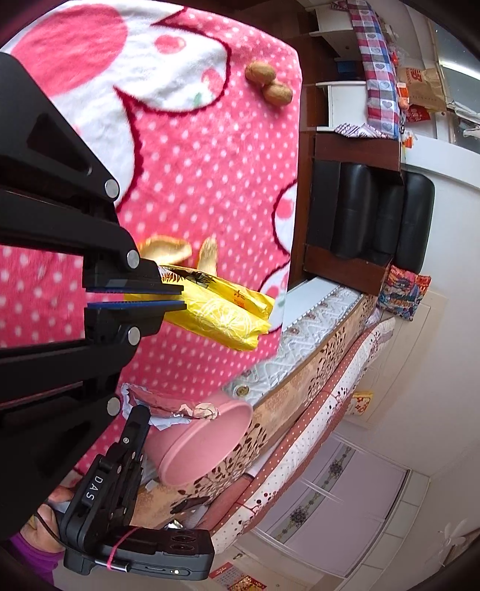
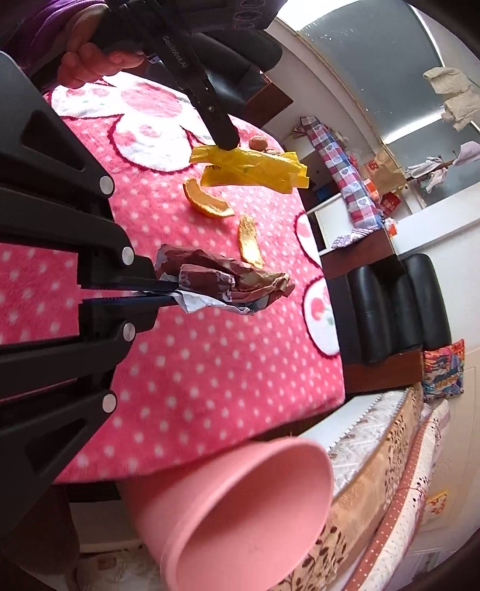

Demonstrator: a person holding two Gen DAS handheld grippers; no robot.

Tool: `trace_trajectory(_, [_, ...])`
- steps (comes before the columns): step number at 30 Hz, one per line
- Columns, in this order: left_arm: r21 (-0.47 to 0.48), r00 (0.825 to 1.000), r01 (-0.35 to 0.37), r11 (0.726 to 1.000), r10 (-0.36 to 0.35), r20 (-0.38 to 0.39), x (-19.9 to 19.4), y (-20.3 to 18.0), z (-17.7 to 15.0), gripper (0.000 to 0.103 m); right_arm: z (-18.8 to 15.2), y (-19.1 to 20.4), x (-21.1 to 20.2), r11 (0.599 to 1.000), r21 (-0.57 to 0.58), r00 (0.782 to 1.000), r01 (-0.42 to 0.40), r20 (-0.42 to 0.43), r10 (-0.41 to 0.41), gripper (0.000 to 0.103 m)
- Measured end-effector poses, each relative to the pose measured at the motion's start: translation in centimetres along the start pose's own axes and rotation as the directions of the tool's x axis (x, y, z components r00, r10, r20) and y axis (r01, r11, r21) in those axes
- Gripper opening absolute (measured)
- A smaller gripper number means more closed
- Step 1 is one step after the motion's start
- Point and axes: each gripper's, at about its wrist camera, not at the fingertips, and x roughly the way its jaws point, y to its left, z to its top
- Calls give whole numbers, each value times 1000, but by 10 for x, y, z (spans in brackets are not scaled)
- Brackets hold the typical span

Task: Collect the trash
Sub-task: 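Carry both items into the pink bucket and open both tools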

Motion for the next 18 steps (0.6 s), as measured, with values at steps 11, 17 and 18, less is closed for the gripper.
trace_trajectory(11, [56, 995, 98, 994, -99, 13, 22, -69, 13, 2, 7, -67, -50, 990, 119, 989, 79, 118, -93, 2])
trace_trajectory(17, [105, 989, 150, 983, -150, -6, 43, -112, 21, 2, 17, -112, -71, 974, 179, 974, 138, 155, -167, 2])
trace_trajectory(18, [112, 988, 157, 981, -157, -9, 48, -119, 22, 2, 18, -119, -74, 971, 188, 971, 146, 160, -177, 2])
